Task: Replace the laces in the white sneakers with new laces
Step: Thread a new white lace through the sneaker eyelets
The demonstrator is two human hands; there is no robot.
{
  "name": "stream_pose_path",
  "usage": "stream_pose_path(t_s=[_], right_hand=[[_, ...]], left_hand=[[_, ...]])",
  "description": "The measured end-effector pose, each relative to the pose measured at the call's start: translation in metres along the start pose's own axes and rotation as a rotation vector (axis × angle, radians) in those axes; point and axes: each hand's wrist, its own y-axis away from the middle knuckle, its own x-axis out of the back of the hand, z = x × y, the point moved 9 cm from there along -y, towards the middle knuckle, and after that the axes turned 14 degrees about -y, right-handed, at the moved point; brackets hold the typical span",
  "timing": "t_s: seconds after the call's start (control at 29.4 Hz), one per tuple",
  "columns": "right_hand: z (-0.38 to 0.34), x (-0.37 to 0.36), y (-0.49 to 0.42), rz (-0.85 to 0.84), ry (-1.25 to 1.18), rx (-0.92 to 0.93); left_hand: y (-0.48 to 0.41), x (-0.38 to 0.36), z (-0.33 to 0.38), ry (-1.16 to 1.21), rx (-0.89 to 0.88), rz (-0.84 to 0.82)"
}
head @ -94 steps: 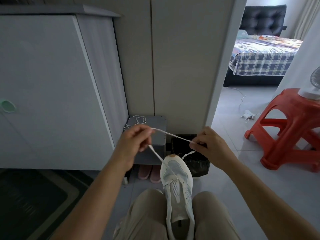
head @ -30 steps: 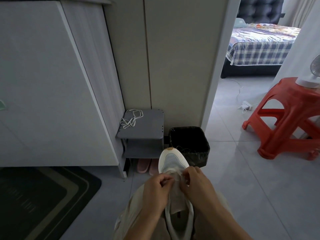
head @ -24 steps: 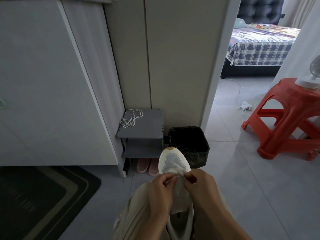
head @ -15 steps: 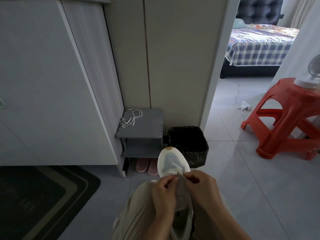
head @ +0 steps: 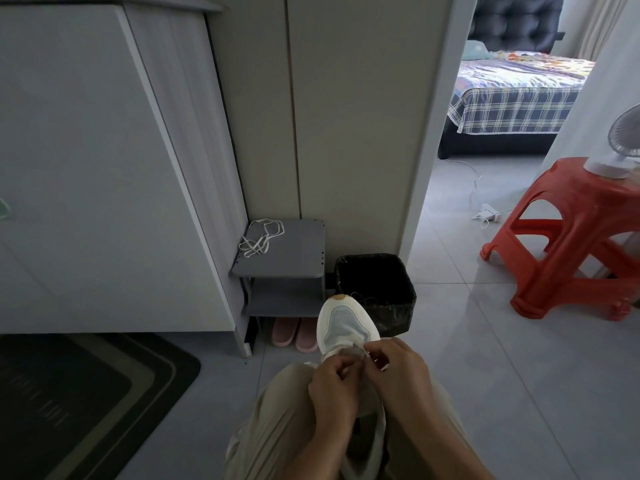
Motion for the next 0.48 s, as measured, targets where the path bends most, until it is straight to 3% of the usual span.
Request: stream_pose_path(t_s=[0.34,0.48], right_hand=[[0.006,0.004,0.002,-0.020,-0.127,-0.083],[0.006,0.005,0.002,-0.027,-0.121,-0.093]], left_hand=[[0.007,0.005,-0.002,0.108,0.065,0.026],[0.004,0.004,0.003,0.032,0.033,0.028]])
